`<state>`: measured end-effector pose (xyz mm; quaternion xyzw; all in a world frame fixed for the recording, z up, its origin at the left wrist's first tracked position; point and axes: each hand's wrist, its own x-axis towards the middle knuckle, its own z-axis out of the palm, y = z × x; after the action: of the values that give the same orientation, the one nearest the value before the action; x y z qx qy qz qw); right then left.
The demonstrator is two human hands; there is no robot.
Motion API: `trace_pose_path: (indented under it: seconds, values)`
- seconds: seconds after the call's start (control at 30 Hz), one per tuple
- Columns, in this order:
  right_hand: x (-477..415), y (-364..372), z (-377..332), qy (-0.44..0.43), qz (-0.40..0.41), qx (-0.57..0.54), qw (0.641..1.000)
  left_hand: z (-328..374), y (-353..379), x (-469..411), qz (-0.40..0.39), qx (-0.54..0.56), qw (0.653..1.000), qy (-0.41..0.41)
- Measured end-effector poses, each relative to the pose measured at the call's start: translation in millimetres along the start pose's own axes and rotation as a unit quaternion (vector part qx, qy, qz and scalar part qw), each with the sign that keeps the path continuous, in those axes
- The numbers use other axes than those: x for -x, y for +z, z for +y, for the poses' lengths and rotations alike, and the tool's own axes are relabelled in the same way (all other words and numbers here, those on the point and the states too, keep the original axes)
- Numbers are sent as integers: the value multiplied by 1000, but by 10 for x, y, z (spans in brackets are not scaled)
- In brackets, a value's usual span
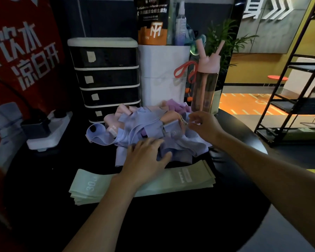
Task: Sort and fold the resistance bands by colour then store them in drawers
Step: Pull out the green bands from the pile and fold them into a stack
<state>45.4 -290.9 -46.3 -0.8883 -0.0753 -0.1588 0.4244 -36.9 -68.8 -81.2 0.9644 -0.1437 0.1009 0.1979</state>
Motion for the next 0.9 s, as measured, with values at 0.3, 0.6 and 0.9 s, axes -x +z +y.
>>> trace_pose_path:
  seconds: [0.3,0.6,0.9]
  values:
    - [-207,151,95,35,-19,2,999,18,-10,-2,-14,-10,1000,-2]
    - [-145,-153,-318,-6,52,-44,998,15,-21,32,28,8,1000,12]
    - [-43,-542,-962,-83,92,-108,986,261,-502,21,153,53,985,61]
